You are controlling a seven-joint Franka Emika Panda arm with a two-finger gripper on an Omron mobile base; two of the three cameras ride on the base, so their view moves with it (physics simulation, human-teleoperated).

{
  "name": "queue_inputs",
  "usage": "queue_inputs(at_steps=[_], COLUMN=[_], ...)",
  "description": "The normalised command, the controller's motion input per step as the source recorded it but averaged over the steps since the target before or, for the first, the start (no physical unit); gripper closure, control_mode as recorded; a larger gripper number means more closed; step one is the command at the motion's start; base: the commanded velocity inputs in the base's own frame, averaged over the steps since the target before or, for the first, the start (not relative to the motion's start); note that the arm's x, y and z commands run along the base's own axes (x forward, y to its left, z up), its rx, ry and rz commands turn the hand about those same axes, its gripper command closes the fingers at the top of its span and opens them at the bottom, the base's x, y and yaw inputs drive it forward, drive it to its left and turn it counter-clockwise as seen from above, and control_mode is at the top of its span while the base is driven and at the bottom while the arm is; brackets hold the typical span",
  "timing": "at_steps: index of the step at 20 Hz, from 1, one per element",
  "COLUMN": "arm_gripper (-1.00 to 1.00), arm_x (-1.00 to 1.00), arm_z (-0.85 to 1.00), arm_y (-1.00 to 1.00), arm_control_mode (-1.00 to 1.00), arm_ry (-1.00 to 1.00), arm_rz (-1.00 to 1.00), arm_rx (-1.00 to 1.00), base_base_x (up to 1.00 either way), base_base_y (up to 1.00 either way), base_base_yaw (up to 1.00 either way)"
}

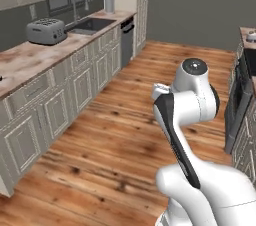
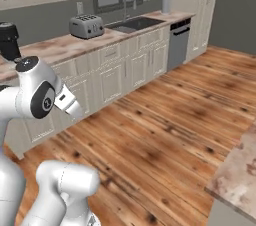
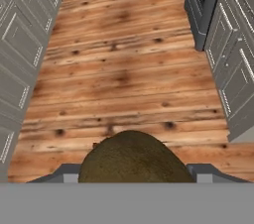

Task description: Pick the kiwi and mango from the fridge and place them on the plate next to the blender to make a fruit smoothie.

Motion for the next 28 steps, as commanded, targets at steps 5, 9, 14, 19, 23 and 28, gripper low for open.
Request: queue_inputs(at_steps=[5,9,14,19,23,28], arm_gripper=[1.0,1.0,1.0,1.0,1.0,1.0], arm_x=[0.0,0.0,0.0,0.0,0.0,0.0], arm_z=[0.0,0.0,0.0,0.0,0.0,0.0], arm_y=[0.0,0.0,0.0,0.0,0.0,0.0], arm_control_mode=[1.0,1.0,1.0,1.0,1.0,1.0], arm_ry=[0.0,0.0,0.0,0.0,0.0,0.0], arm_rz=[0.0,0.0,0.0,0.0,0.0,0.0], arm_rx=[0.0,0.0,0.0,0.0,0.0,0.0], base_base_x=[0.3,0.26,0.48,0.82,0.98,1.0], base_base_y=[0.67,0.53,0.6,0.52,0.41,0.14], base_base_yaw=[-0.29,-0.41,-0.44,-0.42,-0.4,-0.33])
